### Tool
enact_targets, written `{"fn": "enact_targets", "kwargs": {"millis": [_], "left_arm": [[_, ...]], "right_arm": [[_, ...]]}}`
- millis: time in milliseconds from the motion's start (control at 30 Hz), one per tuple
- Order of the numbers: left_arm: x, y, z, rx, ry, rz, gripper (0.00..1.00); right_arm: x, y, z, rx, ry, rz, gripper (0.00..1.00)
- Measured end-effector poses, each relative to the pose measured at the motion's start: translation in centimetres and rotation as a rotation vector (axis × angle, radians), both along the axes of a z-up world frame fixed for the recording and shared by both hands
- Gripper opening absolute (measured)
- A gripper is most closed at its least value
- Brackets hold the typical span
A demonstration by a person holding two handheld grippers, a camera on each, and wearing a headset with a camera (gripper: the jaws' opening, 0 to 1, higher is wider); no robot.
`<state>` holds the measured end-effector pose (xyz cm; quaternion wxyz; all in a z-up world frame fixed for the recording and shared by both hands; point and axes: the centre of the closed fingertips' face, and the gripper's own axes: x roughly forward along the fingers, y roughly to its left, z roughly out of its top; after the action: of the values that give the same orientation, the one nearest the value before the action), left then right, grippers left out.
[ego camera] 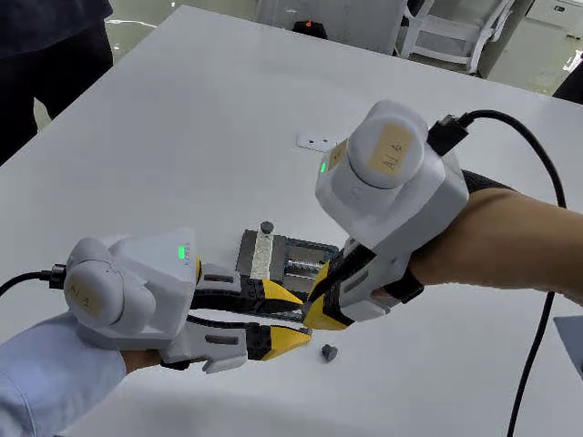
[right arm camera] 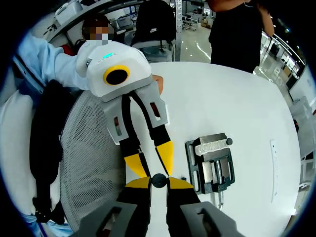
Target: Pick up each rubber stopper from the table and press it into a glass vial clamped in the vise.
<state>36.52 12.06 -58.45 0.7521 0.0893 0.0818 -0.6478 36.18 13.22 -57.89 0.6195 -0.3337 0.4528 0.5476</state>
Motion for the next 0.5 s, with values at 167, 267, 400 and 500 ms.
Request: {"fn": "enact_targets", "kwargs": {"millis": [167,267,400,500], "left_arm": [[-0.06,0.09,0.44,-0.024,0.009,0.002,0.06],[-0.17,0.09,0.67,-0.033,0.011,-0.003,0.07],[-0.13,0.04,0.93,-0.042,0.014,-0.002,0.07],[-0.16,0.02,1.01,-0.042,0.014,-0.005,0.06]], "right_arm": [[-0.22,0.13,0.21,0.000,0.007,0.013,0.08],[-0.27,0.18,0.29,-0.002,0.008,0.019,0.08],[-0.27,0.29,0.38,-0.001,0.005,0.028,0.08],[-0.28,0.36,0.41,-0.001,0.002,0.032,0.08]]}}
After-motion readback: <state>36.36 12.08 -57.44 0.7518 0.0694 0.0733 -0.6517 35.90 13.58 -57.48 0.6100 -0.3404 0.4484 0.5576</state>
